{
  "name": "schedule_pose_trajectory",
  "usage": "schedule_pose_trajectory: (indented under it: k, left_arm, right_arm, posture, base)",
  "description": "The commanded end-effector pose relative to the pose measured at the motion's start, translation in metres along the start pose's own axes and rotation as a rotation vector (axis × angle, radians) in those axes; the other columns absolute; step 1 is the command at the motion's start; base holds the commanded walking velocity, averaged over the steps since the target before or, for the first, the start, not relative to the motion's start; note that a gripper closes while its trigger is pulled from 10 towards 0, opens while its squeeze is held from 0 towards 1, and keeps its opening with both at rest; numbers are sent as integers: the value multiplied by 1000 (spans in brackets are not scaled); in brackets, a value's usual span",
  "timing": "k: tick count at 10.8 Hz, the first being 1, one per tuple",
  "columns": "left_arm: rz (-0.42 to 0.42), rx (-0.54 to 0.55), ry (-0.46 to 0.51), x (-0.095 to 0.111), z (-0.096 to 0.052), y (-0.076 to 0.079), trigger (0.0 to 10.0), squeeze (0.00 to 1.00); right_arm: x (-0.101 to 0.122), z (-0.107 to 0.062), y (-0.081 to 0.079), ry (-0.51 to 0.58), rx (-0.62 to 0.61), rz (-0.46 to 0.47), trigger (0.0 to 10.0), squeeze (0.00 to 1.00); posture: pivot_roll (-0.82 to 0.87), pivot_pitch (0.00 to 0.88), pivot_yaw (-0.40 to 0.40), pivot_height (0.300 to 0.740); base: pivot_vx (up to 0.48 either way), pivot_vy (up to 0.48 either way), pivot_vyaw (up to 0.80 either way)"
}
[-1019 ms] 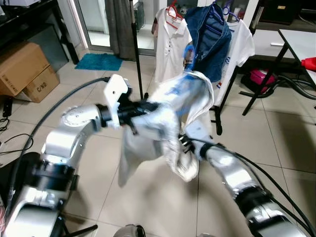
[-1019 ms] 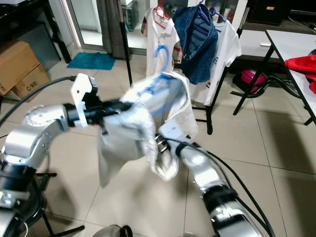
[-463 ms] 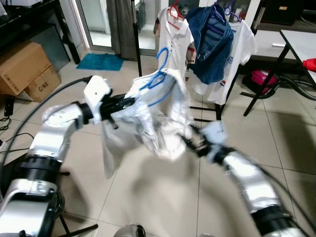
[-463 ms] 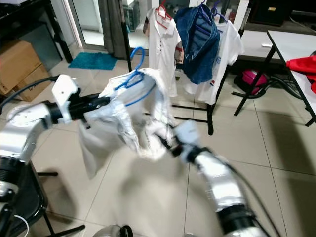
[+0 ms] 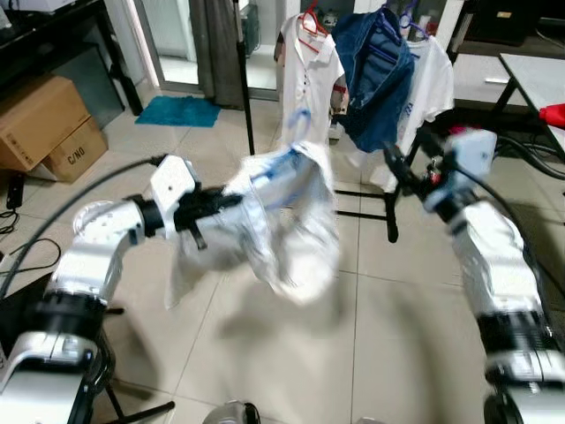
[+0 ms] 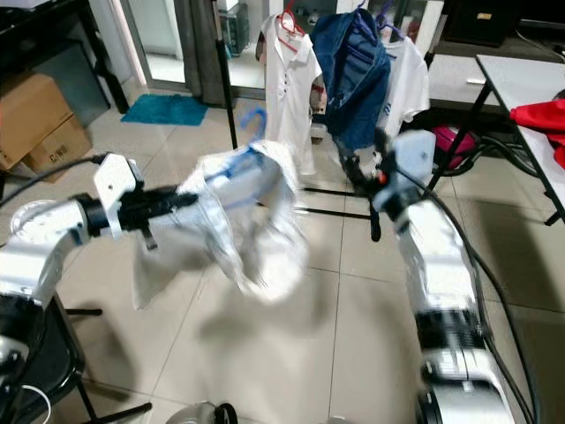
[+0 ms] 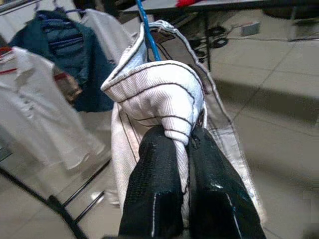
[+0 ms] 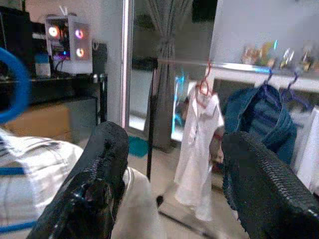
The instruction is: Hang hanger
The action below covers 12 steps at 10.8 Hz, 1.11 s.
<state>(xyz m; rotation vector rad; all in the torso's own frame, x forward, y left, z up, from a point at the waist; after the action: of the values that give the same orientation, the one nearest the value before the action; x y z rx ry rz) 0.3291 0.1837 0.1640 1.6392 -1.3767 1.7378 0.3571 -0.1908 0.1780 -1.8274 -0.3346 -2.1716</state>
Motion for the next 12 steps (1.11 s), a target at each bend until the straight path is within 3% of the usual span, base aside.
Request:
schedule_pose_trajectory:
  k: [1, 2, 3, 4, 6, 8, 10, 12]
  left_arm:
    - [56, -49, 90, 22, -1, 1, 0, 0]
    - [60, -92, 98, 23, -5, 5, 0, 0]
    - [65, -109, 100, 23, -7, 6, 0, 0]
    - [75, -157, 103, 26, -13, 9, 0, 0]
    - [109, -225, 88, 32, -27, 12, 0, 0]
    - [131, -275, 80, 37, -37, 14, 0, 0]
    - [143, -294, 89, 43, -38, 17, 0, 0]
    - [134, -321, 105, 47, -37, 23, 0, 0]
  right_arm:
    - [12, 13, -3, 10, 130, -16, 10000, 0]
    - [12, 15, -10, -32, 316, -66, 10000, 0]
    - [11, 15, -13, -53, 378, -87, 10000, 0]
    - [9, 14, -15, -114, 527, -149, 10000, 0]
    - [9, 3, -6, -245, 754, -254, 10000, 0]
    - [13, -7, 6, -358, 874, -304, 10000, 0]
    - [20, -11, 20, -430, 911, -351, 10000, 0]
    - [21, -17, 22, -477, 996, -368, 10000, 0]
  posture:
    - [-84, 0, 54, 740]
    - [-79, 0, 49, 740]
    - [-78, 0, 48, 740]
    - [-71, 0, 44, 740]
    - [-59, 0, 42, 740]
    - [-62, 4, 50, 740]
    - [-64, 12, 37, 740]
    - [-74, 13, 39, 740]
  base:
    - [0, 0, 0]
    - [0, 0, 0]
    - [0, 0, 0]
    - [0, 0, 0]
    - [0, 0, 0]
    - [0, 0, 0]
    - [0, 0, 0]
    - [0, 0, 0]
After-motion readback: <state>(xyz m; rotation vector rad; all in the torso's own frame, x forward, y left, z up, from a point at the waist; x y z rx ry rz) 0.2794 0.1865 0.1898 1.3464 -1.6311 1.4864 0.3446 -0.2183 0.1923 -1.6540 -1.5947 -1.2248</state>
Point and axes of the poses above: a point about 5 cm out from each wrist's last joint towards the gripper, its own z axis pointing out of the wrist towards the gripper, its own x axis along the axis of the wrist's last joint, y = z × x, the point moved 1 cm from there along z, pointing out of the wrist towards the gripper, and after that the axes turned 5 degrees about z, right-handed, at the moved point
